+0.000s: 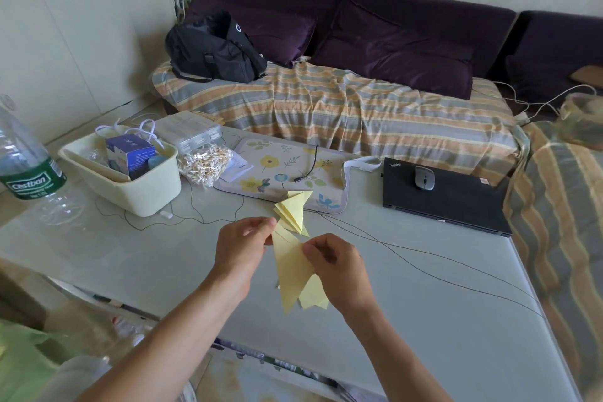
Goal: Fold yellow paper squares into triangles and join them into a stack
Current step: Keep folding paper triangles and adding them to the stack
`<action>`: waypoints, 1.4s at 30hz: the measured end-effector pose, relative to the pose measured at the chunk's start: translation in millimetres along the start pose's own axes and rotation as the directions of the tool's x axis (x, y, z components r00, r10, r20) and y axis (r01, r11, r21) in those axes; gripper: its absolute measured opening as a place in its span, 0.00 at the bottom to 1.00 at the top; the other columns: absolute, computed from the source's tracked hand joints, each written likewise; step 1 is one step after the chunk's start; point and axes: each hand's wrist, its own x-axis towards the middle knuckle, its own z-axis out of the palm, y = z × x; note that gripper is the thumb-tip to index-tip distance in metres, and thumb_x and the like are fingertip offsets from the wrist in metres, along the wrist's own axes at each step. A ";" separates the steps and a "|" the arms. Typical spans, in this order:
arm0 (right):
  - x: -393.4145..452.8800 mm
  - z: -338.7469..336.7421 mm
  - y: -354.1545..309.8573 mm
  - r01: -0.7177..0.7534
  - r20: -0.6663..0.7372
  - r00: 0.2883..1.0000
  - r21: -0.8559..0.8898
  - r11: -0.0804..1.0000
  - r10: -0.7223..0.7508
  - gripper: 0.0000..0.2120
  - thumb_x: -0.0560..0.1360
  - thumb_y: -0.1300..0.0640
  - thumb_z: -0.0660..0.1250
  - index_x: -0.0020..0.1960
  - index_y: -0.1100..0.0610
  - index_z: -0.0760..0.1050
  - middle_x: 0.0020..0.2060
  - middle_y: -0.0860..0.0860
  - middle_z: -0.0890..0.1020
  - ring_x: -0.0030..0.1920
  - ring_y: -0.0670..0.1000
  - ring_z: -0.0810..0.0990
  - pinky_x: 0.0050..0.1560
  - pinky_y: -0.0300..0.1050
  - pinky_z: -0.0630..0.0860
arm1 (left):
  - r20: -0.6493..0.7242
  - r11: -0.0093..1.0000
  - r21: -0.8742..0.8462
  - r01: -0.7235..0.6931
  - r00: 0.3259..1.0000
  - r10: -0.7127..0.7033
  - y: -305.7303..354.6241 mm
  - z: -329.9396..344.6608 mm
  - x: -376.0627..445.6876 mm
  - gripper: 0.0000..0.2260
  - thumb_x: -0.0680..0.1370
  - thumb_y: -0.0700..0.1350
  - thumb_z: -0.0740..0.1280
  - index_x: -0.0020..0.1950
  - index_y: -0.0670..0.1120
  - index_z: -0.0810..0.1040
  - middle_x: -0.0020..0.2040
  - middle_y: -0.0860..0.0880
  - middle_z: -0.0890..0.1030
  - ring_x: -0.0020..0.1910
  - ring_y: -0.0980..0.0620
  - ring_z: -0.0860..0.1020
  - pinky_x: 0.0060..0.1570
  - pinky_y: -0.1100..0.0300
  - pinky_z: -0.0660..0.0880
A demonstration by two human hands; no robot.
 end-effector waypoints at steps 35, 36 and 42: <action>-0.1 11.9 7.5 0.341 -0.097 0.922 -0.250 0.906 -0.374 0.07 0.75 0.67 0.66 0.45 0.56 0.79 0.35 0.46 0.82 0.37 0.44 0.80 0.39 0.33 0.77 | 0.218 1.000 0.022 0.002 0.976 -0.007 -19.1 7.3 0.9 0.04 0.80 0.38 0.69 0.52 0.44 0.83 0.46 0.45 0.86 0.40 0.53 0.83 0.43 0.66 0.81; -0.7 11.9 6.9 0.339 -0.092 0.925 -0.243 0.909 -0.369 0.07 0.75 0.67 0.66 0.45 0.57 0.79 0.35 0.45 0.82 0.37 0.43 0.79 0.38 0.30 0.75 | 0.217 1.000 0.024 -0.004 0.976 -0.001 -18.9 7.1 0.7 0.04 0.81 0.39 0.69 0.52 0.44 0.84 0.45 0.45 0.86 0.40 0.53 0.82 0.43 0.66 0.81; -2.4 11.9 -0.7 0.247 -0.054 0.965 -0.121 0.961 -0.255 0.06 0.79 0.56 0.69 0.45 0.56 0.80 0.35 0.44 0.83 0.39 0.43 0.81 0.39 0.29 0.72 | 0.210 0.980 0.162 -0.120 0.974 0.085 -22.5 5.7 1.9 0.05 0.80 0.43 0.70 0.46 0.50 0.84 0.38 0.52 0.83 0.38 0.53 0.78 0.42 0.58 0.75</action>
